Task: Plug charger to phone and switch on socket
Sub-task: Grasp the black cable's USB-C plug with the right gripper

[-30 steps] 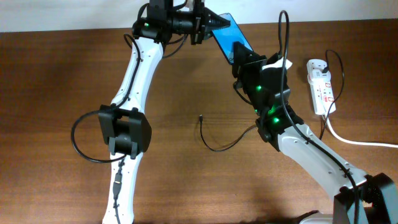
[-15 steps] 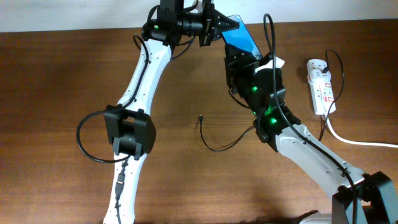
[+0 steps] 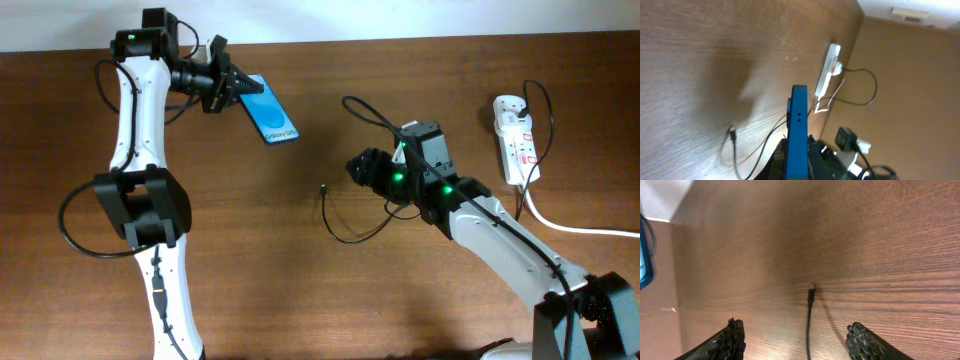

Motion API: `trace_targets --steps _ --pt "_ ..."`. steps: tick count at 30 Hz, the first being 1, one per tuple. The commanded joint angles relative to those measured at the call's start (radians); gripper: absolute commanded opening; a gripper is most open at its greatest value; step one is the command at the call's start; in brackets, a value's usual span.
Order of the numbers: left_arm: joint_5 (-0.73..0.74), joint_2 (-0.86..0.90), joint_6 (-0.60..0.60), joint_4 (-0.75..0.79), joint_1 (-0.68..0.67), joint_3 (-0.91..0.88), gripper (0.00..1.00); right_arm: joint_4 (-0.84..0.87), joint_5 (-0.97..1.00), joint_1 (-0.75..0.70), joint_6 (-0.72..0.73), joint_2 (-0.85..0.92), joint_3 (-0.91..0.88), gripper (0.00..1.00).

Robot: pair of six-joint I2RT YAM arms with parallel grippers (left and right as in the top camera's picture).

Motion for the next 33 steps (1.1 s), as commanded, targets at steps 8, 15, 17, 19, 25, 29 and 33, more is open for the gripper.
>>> trace_targets --steps 8,15,17,19,25,29,33 --pt "-0.135 -0.019 0.214 -0.099 0.007 0.011 0.0 0.178 -0.259 0.045 -0.034 0.341 -0.002 0.63" --pt "-0.135 -0.019 0.214 -0.123 0.007 0.011 0.0 0.343 -0.27 0.08 0.088 0.462 -0.002 0.38" --pt "-0.135 -0.019 0.213 -0.136 0.007 0.011 0.0 0.367 -0.27 0.08 0.088 0.466 -0.002 0.32" --pt "-0.135 -0.019 0.214 -0.144 0.007 0.011 0.0 0.367 -0.27 0.08 0.088 0.466 -0.002 0.18" --pt "0.069 -0.019 0.34 -0.181 0.007 0.011 0.0 0.336 -0.402 0.036 -0.076 0.322 -0.002 0.04" --pt "0.373 -0.019 0.525 -0.229 0.004 0.011 0.0 0.088 -0.442 0.013 -0.289 -0.116 -0.002 0.04" --pt "0.545 -0.019 0.554 -0.228 -0.048 0.013 0.0 0.07 -0.603 0.013 -0.252 -0.232 -0.002 0.04"
